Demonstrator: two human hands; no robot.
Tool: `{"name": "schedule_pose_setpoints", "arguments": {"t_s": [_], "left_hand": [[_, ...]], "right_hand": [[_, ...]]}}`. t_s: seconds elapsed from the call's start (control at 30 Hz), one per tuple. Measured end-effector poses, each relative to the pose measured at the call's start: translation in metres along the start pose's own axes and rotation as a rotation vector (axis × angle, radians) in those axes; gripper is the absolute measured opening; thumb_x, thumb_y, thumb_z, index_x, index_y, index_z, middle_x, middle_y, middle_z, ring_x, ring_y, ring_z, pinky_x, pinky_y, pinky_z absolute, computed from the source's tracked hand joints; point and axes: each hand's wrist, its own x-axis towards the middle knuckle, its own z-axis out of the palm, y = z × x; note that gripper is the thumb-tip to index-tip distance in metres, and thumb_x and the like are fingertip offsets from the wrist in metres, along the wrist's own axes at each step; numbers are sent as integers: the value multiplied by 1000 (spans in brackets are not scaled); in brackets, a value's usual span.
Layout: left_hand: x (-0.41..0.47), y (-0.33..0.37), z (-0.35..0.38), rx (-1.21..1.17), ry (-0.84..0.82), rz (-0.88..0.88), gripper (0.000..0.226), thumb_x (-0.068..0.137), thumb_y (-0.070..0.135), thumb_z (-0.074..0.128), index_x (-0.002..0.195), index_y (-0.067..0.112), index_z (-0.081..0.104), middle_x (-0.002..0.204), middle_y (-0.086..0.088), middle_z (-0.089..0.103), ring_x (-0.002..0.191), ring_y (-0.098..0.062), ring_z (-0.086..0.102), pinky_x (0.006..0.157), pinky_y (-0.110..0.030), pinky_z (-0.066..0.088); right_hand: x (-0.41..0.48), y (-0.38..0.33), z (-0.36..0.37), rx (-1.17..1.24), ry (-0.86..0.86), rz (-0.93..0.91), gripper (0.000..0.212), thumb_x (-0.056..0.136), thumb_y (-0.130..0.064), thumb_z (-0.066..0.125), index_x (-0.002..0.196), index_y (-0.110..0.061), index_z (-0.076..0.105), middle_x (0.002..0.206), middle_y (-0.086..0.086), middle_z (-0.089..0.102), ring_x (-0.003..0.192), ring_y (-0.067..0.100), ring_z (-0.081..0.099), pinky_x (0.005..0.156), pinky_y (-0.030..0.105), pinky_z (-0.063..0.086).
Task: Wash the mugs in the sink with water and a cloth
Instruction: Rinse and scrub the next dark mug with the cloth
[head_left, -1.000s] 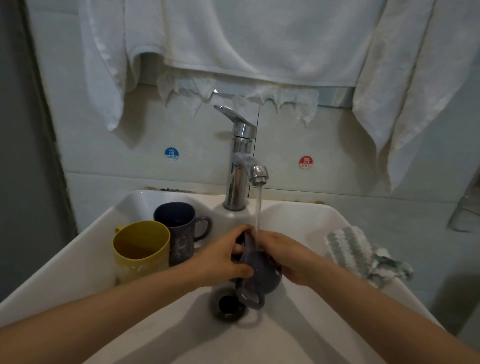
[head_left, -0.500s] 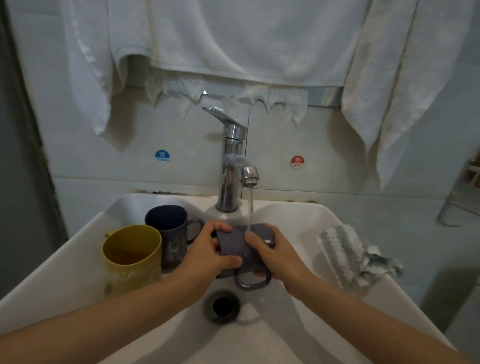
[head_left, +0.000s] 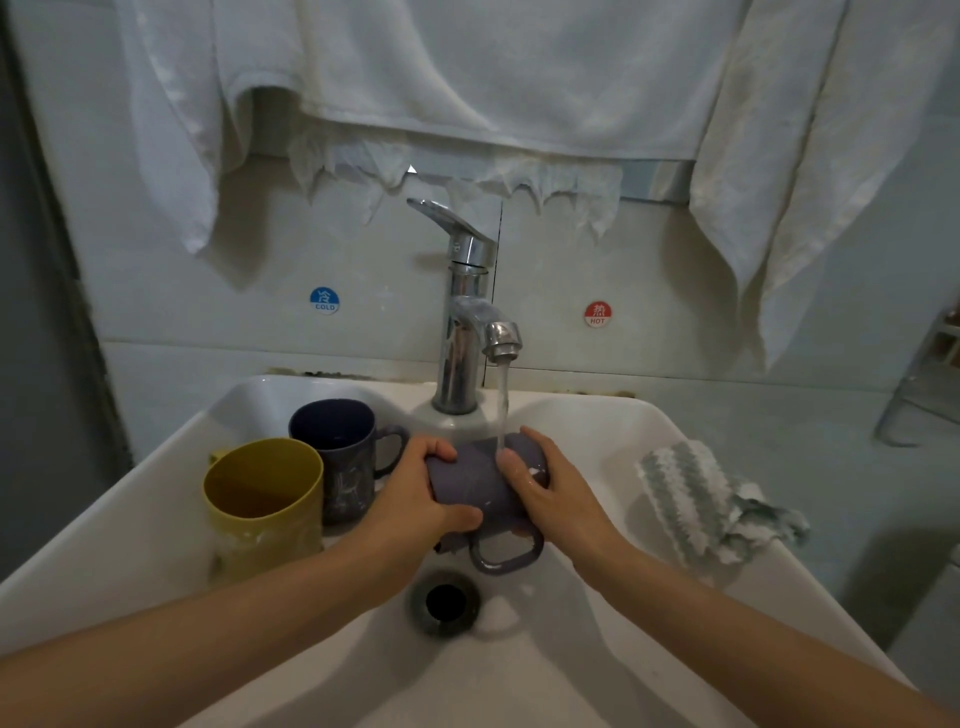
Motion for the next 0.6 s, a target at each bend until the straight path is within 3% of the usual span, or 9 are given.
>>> {"name": "schedule_pose_setpoints", "arguments": {"t_s": [0.1, 0.17, 0.27, 0.37, 0.43, 0.5, 0.57, 0.6], "left_hand": [[0, 2, 0, -54, -17, -19, 54, 70, -12, 69, 98, 26, 44, 121, -8, 48, 106, -33, 57, 82, -49, 55], [-1, 3, 2, -68, -27, -24, 55, 70, -12, 69, 99, 26, 44, 120, -7, 49, 106, -32, 57, 83, -47, 55], [-2, 4, 2, -119, -30, -36, 56, 70, -15, 67, 100, 25, 44, 118, -7, 50, 106, -32, 57, 80, -43, 55], [-3, 6, -2, -184, -37, -43, 53, 72, -17, 62, 101, 23, 44, 110, -5, 51, 100, -30, 59, 73, -37, 55], [-2, 7, -2, -208, -38, -48, 52, 73, -18, 61, 101, 22, 45, 107, -5, 52, 97, -29, 59, 73, -36, 55], [-2, 9, -2, -246, -40, -66, 52, 72, -19, 61, 105, 18, 45, 109, -9, 53, 95, -29, 60, 70, -34, 54], [-1, 10, -1, -279, -31, -79, 53, 72, -19, 61, 108, 17, 45, 113, -11, 52, 94, -29, 60, 65, -31, 54], [-1, 10, -2, -286, -28, -75, 53, 72, -19, 61, 107, 18, 45, 113, -12, 52, 95, -29, 60, 64, -30, 53]], "right_hand": [[2, -2, -4, 55, 15, 29, 44, 99, -36, 36, 140, -20, 38, 130, -1, 49, 116, 19, 50, 101, 39, 45], [4, -4, -6, 143, 21, 95, 42, 101, -35, 29, 138, -20, 42, 124, -2, 51, 114, 17, 48, 104, 45, 41], [4, -1, -7, 117, -16, 45, 46, 101, -38, 28, 145, -25, 29, 147, 3, 38, 132, 25, 39, 106, 48, 39], [1, 2, -3, -55, -56, -40, 63, 94, -48, 41, 149, -25, 22, 145, 1, 39, 132, 25, 41, 105, 46, 41], [2, 4, -3, -66, -55, -65, 70, 86, -64, 43, 143, -24, 34, 139, 2, 49, 124, 24, 50, 101, 48, 44], [7, 4, -8, 28, -15, -23, 51, 96, -51, 35, 135, -21, 46, 126, 3, 57, 111, 21, 57, 91, 45, 52], [7, 1, -14, 102, -23, 35, 37, 101, -34, 30, 127, -18, 51, 115, 3, 57, 95, 16, 58, 70, 30, 58], [5, 1, -15, 93, -32, 27, 35, 101, -33, 30, 126, -19, 50, 115, 3, 56, 94, 14, 57, 66, 26, 57]]}}
